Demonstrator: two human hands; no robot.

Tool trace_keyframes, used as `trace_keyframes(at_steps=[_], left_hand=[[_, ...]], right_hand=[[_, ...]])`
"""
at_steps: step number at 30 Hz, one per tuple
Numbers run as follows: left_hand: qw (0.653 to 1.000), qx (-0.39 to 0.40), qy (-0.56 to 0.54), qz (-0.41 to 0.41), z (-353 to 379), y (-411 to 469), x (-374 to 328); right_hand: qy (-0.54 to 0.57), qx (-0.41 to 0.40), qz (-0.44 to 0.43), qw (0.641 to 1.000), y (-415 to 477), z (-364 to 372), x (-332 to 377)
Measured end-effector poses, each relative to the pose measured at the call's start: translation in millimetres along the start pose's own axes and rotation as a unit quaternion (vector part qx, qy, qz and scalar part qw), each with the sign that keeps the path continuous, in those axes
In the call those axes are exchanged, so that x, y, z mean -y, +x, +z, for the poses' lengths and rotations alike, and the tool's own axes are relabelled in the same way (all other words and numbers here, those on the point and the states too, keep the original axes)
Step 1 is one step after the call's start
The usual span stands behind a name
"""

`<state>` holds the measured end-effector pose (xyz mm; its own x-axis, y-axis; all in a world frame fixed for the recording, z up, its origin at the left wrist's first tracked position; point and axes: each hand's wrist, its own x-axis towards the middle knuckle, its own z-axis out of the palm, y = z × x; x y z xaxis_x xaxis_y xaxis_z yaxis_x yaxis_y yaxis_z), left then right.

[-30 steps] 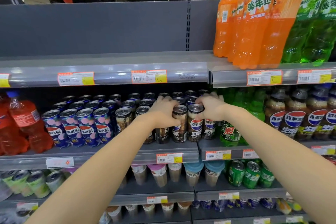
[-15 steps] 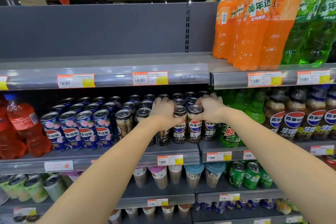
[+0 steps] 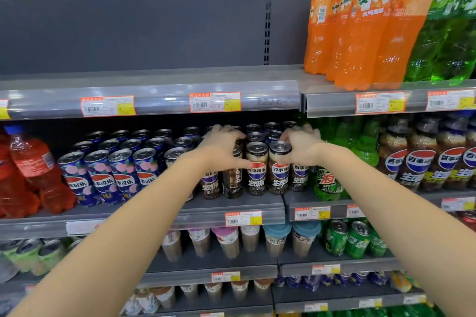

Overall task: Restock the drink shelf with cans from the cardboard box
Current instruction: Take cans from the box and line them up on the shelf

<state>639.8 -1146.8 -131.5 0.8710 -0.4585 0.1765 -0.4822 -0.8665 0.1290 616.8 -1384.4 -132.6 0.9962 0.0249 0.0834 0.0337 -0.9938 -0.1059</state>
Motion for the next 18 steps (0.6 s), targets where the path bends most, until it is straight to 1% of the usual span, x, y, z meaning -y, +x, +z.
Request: trace_keyframes(at_steps=[1,3,5,6,8,10,13,15,18], left_hand=[[1.0,0.002,0.005,-0.003,-5,-3,8],[1.0,0.005,0.009,-0.009,-13,-9,24],[1.0,0.005,0.009,-0.019,-17,-15,37],[1.0,0.003,0.012,-0.022,-18,-17,42],[0.999,0.0,0.018,-0.028,-19,-21,51],[0.999,-0.005,0.018,-0.032,-17,-26,58],[0.998,-0.015,0.037,-0.046,-15,-32,67],[0.997,-0.024,0.044,-0.054,-14,-34,72],[0.997,-0.023,0.04,-0.056,-13,-36,77]], right_hand=[[-0.011,-0.005,-0.002,1.0,0,-2,3],[-0.019,-0.043,-0.018,0.999,-2,-7,15],[-0.001,-0.086,-0.058,0.995,-2,-12,35],[0.009,-0.093,-0.087,0.992,-1,-13,47],[0.012,-0.084,-0.143,0.986,2,-9,71],[-0.004,-0.061,-0.167,0.984,5,-2,92],[-0.086,-0.051,-0.145,0.984,9,9,113],[-0.133,-0.079,-0.126,0.98,11,14,123],[-0.169,-0.111,-0.099,0.974,12,15,130]])
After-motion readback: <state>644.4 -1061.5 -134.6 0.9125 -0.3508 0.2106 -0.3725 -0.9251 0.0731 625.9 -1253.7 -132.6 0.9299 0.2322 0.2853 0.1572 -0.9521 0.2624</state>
